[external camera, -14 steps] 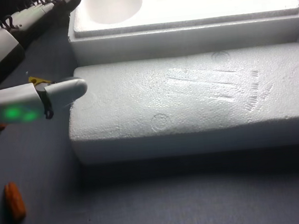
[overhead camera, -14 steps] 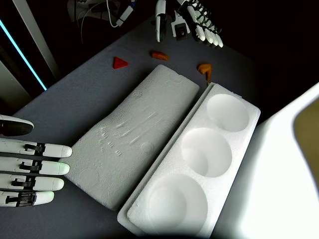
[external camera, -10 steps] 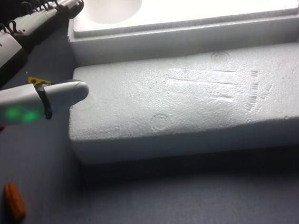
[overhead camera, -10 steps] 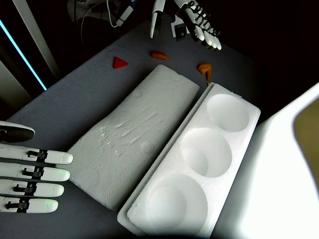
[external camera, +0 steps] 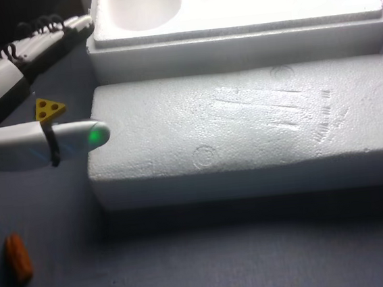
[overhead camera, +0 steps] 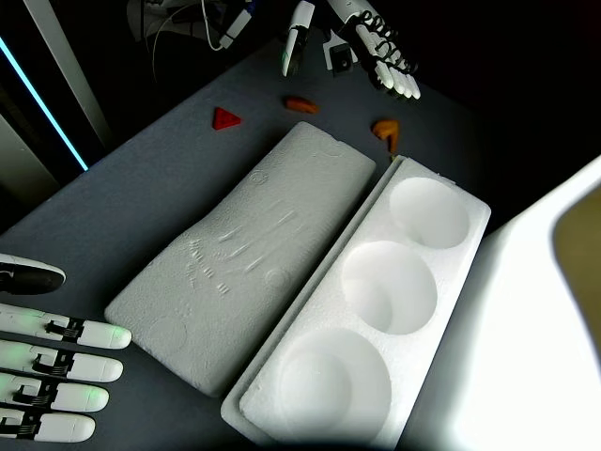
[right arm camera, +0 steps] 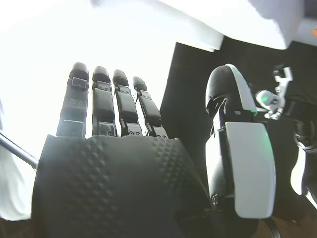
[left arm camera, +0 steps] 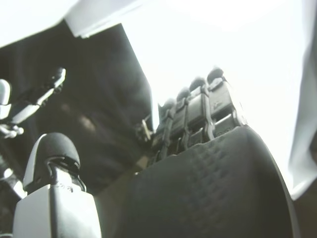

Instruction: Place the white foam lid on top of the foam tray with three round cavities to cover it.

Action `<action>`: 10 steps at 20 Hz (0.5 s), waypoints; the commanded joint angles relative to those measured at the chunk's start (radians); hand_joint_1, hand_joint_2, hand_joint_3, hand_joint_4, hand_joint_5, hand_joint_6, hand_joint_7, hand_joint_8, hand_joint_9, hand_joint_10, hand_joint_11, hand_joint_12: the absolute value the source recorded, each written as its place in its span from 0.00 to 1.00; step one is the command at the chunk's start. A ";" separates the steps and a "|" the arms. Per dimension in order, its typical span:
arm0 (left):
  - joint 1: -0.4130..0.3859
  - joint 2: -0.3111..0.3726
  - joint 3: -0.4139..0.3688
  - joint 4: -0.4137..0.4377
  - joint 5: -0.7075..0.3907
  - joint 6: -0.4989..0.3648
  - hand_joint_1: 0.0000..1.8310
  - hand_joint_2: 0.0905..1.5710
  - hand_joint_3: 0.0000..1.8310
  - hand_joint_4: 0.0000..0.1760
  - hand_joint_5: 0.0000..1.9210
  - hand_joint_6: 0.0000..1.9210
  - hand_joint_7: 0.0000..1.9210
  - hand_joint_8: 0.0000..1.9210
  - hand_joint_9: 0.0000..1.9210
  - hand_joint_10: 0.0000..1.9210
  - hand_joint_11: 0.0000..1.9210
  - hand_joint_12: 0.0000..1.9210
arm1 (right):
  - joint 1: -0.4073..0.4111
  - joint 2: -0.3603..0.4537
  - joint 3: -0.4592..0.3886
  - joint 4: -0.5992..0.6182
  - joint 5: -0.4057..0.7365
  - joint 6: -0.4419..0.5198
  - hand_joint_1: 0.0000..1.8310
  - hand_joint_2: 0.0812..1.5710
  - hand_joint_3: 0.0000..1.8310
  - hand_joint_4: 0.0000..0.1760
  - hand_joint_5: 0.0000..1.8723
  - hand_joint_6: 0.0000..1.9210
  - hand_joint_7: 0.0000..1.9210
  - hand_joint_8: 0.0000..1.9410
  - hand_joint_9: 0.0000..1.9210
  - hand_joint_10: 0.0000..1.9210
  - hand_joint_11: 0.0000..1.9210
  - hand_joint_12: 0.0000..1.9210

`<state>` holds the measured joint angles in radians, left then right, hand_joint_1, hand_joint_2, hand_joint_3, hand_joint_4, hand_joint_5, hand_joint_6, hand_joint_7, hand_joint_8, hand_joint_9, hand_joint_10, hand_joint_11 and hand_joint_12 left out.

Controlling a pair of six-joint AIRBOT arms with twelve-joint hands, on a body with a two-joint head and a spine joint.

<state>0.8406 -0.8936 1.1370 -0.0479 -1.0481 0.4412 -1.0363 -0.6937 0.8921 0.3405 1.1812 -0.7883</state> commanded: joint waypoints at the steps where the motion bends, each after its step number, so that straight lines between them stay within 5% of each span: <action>1: 0.002 0.018 -0.001 -0.037 -0.107 0.002 0.18 0.62 0.00 0.00 0.00 0.00 0.00 0.00 0.00 0.00 0.00 0.00 | 0.003 0.003 0.010 0.021 0.105 -0.003 0.26 0.73 0.00 0.00 0.00 0.00 0.00 0.00 0.00 0.00 0.00 0.00; 10: 0.103 0.054 -0.037 -0.096 -0.068 0.036 0.21 0.58 0.00 0.04 0.03 0.01 0.00 0.00 0.00 0.00 0.00 0.00 | -0.004 -0.040 0.029 0.054 0.059 -0.008 0.27 0.72 0.00 0.00 0.00 0.00 0.00 0.00 0.00 0.00 0.00 0.00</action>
<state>0.9520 -0.8497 1.0969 -0.1165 -1.0031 0.4770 -1.0401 -0.7433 0.9131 0.3809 1.1301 -0.7959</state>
